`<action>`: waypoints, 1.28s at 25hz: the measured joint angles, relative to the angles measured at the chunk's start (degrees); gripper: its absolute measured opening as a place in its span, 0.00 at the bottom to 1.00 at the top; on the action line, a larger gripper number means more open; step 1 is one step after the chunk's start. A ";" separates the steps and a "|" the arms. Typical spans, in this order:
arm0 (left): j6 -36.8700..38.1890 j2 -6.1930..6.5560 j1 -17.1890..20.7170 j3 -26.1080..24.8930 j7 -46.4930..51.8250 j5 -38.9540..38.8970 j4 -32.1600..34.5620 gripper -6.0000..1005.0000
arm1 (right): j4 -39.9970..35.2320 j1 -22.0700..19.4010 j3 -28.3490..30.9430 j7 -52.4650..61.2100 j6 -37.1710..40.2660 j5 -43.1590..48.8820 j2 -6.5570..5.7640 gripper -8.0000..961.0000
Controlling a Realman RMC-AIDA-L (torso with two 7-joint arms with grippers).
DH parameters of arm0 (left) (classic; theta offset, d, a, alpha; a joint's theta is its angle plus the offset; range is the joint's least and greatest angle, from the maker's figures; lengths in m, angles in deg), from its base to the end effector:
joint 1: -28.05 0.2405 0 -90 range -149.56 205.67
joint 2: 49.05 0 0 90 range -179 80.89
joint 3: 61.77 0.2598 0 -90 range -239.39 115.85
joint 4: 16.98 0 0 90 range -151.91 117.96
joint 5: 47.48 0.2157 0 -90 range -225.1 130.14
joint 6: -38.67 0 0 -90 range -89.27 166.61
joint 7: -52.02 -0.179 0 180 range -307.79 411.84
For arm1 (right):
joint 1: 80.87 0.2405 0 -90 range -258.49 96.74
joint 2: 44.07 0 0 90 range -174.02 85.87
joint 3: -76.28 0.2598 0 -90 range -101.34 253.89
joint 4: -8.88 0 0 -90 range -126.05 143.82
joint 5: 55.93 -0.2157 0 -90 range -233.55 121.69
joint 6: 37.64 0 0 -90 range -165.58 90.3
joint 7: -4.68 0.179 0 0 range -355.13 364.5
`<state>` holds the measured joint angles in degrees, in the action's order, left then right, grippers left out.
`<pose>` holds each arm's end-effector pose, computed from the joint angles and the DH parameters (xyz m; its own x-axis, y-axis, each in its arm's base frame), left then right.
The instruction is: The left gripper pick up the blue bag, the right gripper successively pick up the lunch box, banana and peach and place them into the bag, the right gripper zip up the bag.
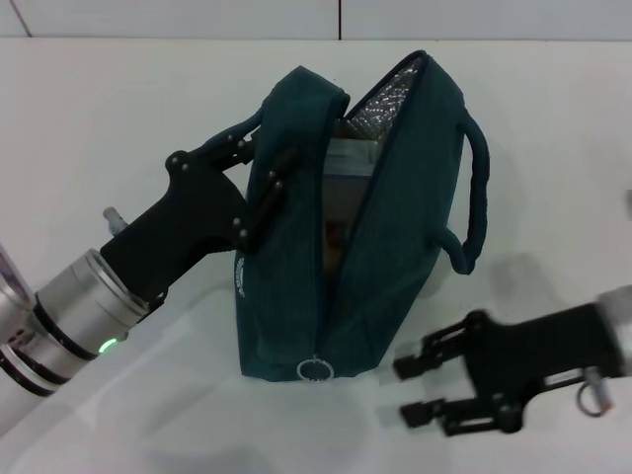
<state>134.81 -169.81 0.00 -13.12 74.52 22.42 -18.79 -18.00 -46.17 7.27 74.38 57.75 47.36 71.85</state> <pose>-0.2359 0.2975 -0.0705 0.5622 -0.1661 0.8101 0.4431 -0.7666 -0.4647 0.2219 0.2898 -0.0871 0.9024 -0.2101 -0.3763 -0.1364 -0.9675 0.2131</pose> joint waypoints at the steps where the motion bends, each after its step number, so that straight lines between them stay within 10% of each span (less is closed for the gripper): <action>1: 0.00 0.00 -0.11 0.01 0.00 0.04 -0.06 0.28 | 1.39 1.11 -2.94 0.32 -2.66 -0.81 0.15 0.46; 20: -1.23 -0.01 -0.75 -0.41 -0.16 -0.40 -0.40 0.28 | 0.98 3.05 -28.35 -0.48 -16.66 -23.34 0.36 0.46; 32: -2.88 0.00 -1.86 -0.40 -0.17 -1.40 -0.68 0.28 | -1.93 3.50 -34.11 0.09 -21.86 -28.19 0.35 0.37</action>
<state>131.93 -169.81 -1.86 -13.52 74.35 21.03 -19.47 -19.93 -42.67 -26.83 74.47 35.88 19.17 72.20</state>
